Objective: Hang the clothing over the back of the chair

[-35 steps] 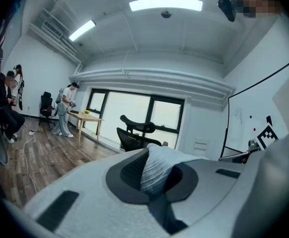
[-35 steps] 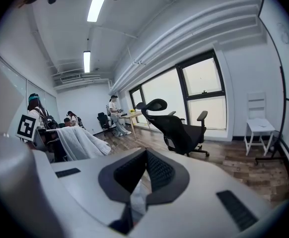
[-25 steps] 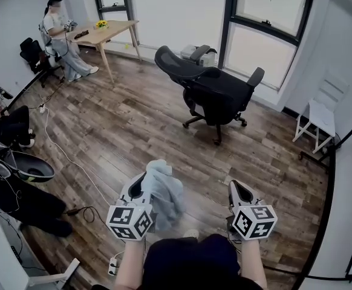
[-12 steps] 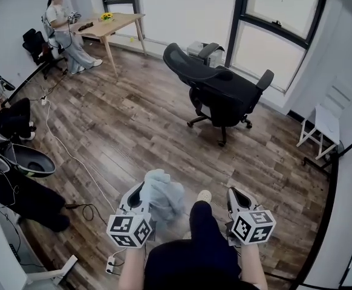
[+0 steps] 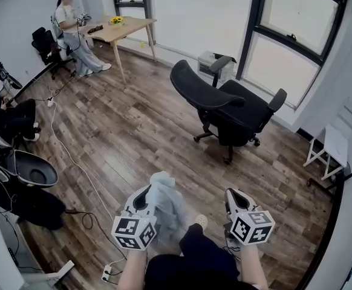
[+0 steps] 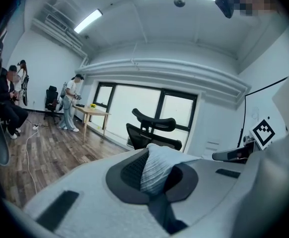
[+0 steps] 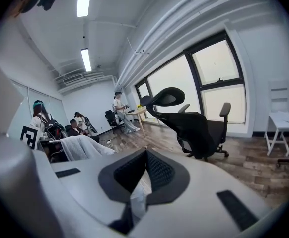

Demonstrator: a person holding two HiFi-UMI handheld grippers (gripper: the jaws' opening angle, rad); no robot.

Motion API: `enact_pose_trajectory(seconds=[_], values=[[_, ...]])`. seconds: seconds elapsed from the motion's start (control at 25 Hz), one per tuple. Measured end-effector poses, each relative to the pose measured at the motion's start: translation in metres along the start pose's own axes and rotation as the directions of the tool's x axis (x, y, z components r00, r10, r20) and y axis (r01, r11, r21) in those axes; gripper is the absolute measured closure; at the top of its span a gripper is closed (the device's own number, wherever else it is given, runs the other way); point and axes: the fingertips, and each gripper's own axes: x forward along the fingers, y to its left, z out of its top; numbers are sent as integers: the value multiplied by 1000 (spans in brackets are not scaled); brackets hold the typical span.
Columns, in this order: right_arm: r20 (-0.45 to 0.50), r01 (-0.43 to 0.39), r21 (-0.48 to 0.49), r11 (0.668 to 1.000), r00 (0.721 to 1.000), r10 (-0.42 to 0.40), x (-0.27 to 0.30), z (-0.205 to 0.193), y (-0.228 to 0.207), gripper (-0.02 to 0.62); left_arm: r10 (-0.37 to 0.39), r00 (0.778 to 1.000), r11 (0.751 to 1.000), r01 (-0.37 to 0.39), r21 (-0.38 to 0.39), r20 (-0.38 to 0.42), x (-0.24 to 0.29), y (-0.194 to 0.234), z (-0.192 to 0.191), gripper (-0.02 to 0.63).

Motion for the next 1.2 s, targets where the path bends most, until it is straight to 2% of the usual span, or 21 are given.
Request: enact_pose_trajectory(seconds=[0.36,0.6,0.96,1.2], values=[[-14,-5,-1,1000,1000,5,58,39,-45,595,9,1000,1000,-9,0,-10,87,10,18,598],[-3,-17,-5,1000,1000,17,84,61,-67,595,15,1000,1000,-15,15,13,127,14,38,599],[13,-30,-23,999,999,30,109,79,-92,595,0,999,1000,-1,3,44,167,6,54,598],[46,-43,-57,997,998,45,115,100,-104,595,-44,994,999,41,29,101,183,-8,87,598]])
